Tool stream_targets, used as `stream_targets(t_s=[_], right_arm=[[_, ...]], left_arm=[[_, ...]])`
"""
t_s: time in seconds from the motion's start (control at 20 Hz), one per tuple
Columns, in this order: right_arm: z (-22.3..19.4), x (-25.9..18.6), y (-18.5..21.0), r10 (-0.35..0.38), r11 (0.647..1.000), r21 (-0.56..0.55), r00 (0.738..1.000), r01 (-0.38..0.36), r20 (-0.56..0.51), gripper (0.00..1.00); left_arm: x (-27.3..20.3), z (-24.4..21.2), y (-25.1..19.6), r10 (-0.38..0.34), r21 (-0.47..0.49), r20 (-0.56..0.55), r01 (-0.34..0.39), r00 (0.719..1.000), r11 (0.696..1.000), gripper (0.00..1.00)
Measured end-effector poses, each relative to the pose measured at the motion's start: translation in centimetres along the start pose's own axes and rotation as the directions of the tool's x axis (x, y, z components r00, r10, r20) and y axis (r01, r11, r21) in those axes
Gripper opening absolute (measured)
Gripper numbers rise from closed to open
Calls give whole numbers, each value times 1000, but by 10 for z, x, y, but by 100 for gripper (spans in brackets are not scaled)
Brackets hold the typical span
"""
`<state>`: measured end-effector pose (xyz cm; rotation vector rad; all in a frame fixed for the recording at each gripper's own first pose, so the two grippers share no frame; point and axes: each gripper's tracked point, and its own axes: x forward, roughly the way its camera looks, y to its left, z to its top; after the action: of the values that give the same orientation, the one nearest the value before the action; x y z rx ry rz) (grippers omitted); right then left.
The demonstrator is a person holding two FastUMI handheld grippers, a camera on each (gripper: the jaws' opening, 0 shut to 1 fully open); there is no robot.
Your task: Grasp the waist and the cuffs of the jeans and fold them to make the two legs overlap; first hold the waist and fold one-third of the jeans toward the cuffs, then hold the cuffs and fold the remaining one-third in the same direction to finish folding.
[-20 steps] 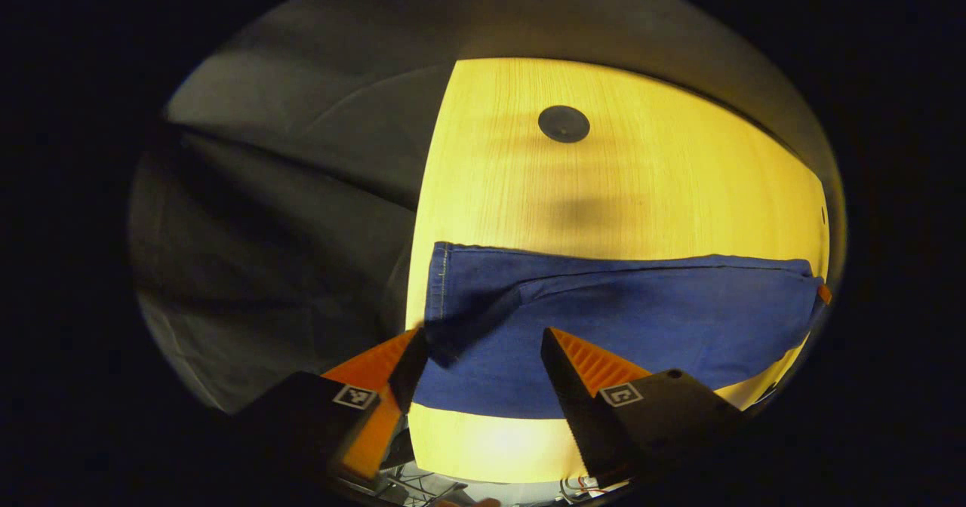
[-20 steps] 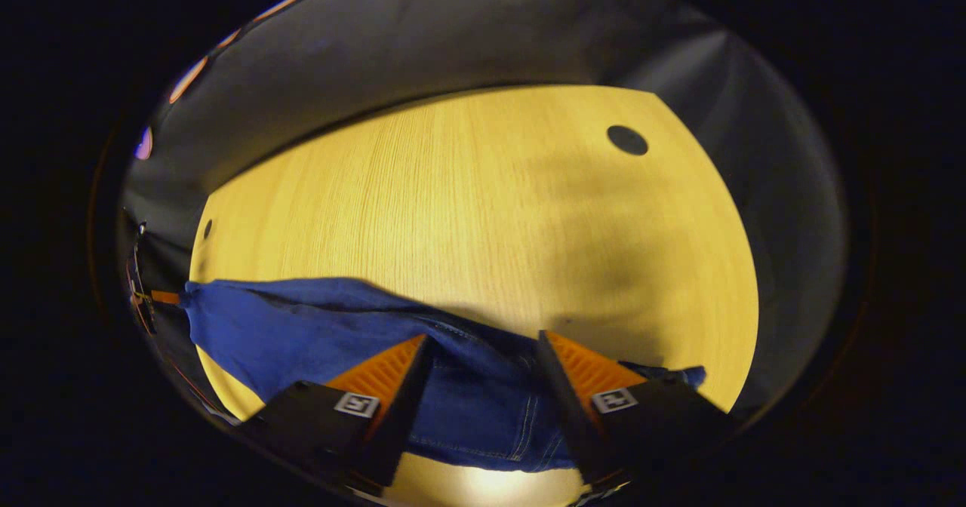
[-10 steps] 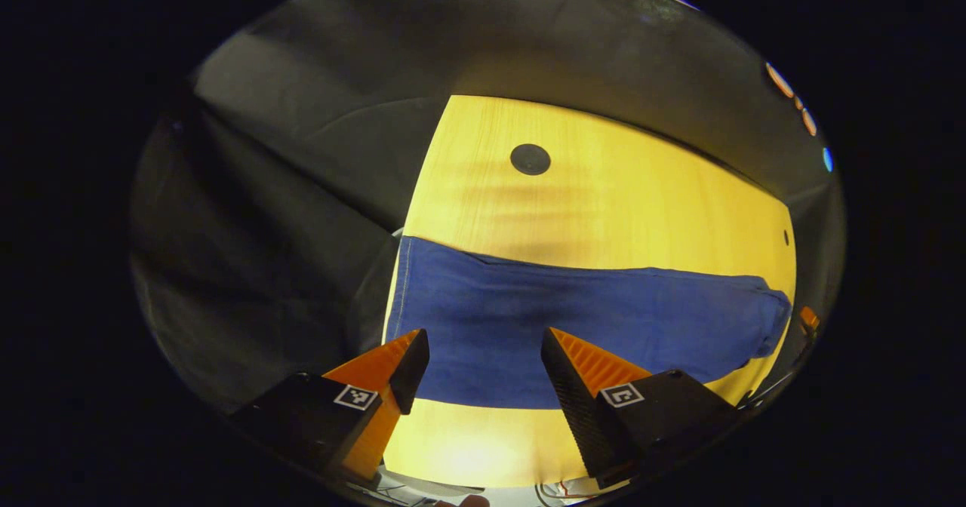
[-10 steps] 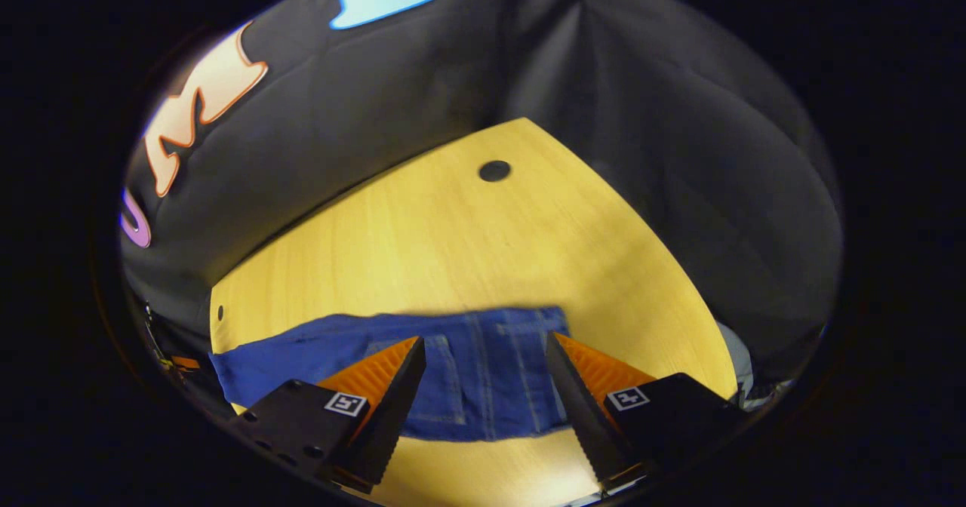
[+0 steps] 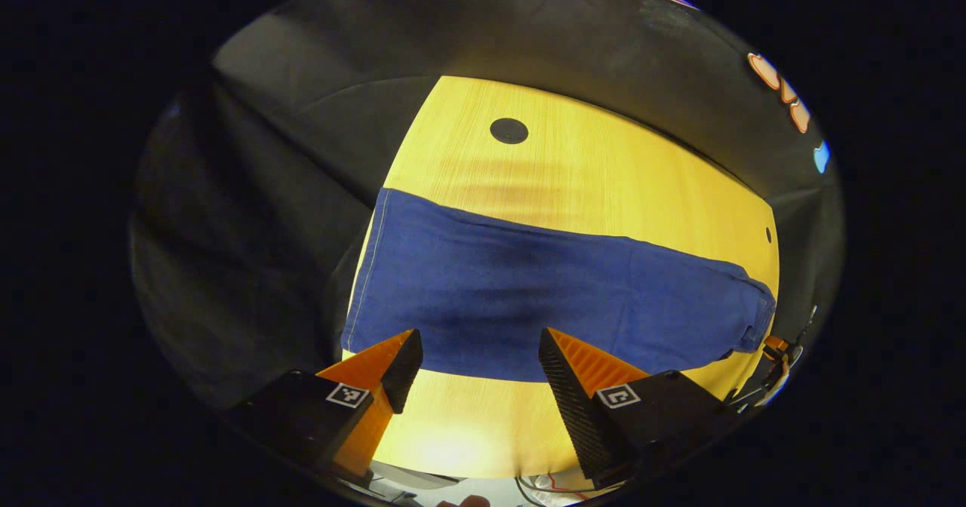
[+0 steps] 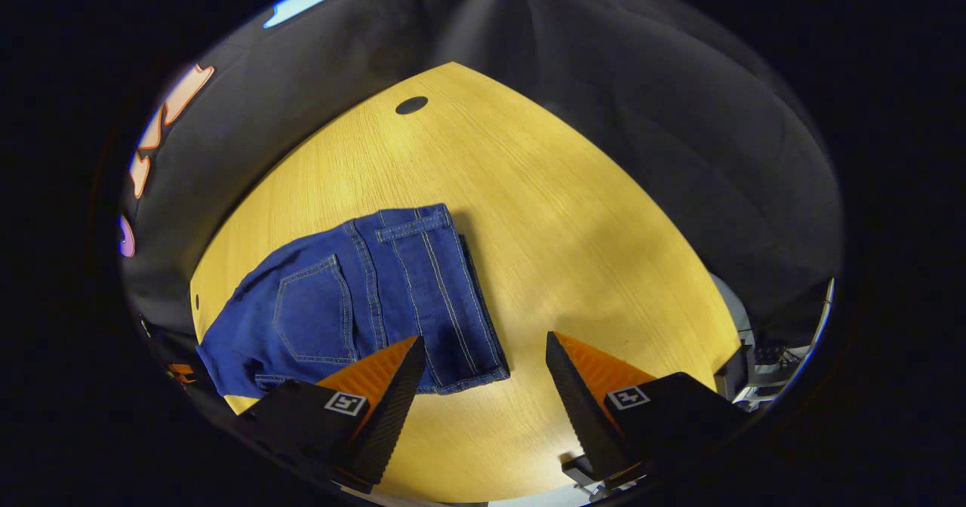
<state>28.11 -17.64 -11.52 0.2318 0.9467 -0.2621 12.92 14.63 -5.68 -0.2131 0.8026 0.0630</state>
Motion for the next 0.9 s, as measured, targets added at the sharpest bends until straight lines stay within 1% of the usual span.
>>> stream_targets(t_s=[0.05,0.1,0.15,0.2,0.25,0.35,0.4,0.55,0.6,0.65,0.8,0.85,0.9], right_arm=[[-3,6,1,8,1000,4,1000,-8,-6,99],[-7,10,3,14,1000,13,1000,-14,-14,96],[-10,14,2,20,1000,15,1000,-19,-20,96],[-11,16,2,21,1000,12,999,-21,-24,100],[-12,17,2,21,1000,8,999,-21,-26,100],[-14,20,3,28,1000,15,999,-27,-26,100],[-14,21,3,32,999,21,999,-31,-29,96],[-17,23,2,42,999,30,999,-42,-29,96],[-15,23,3,42,999,25,999,-41,-21,99],[-18,23,4,43,999,21,999,-42,-29,100],[-20,26,10,42,999,0,999,-42,-32,97],[-22,26,13,46,999,2,998,-45,-39,87],[-23,26,16,44,999,-4,998,-44,-43,88]], left_arm=[[1,-5,1,0,-9,-3,0,1000,1000,93],[2,-9,1,0,-14,-8,0,1000,1000,93],[5,-10,1,5,-19,-7,-5,1000,1000,93],[6,-11,0,8,-21,-7,-8,1000,1000,93],[6,-11,1,11,-24,-6,-11,1000,1000,93],[6,-11,1,13,-31,-5,-13,1000,999,93],[6,-10,0,14,-33,-1,-14,1000,999,93],[8,-12,-1,11,-41,2,-11,1000,999,93],[9,-13,-2,10,-42,-1,-10,1000,999,93],[10,-14,-2,8,-42,-4,-9,1000,999,93],[12,-14,-3,0,-48,-2,0,1000,999,93],[12,-15,-2,-3,-53,-2,3,1000,999,93],[13,-16,-1,-7,-59,-1,7,1000,998,93]])
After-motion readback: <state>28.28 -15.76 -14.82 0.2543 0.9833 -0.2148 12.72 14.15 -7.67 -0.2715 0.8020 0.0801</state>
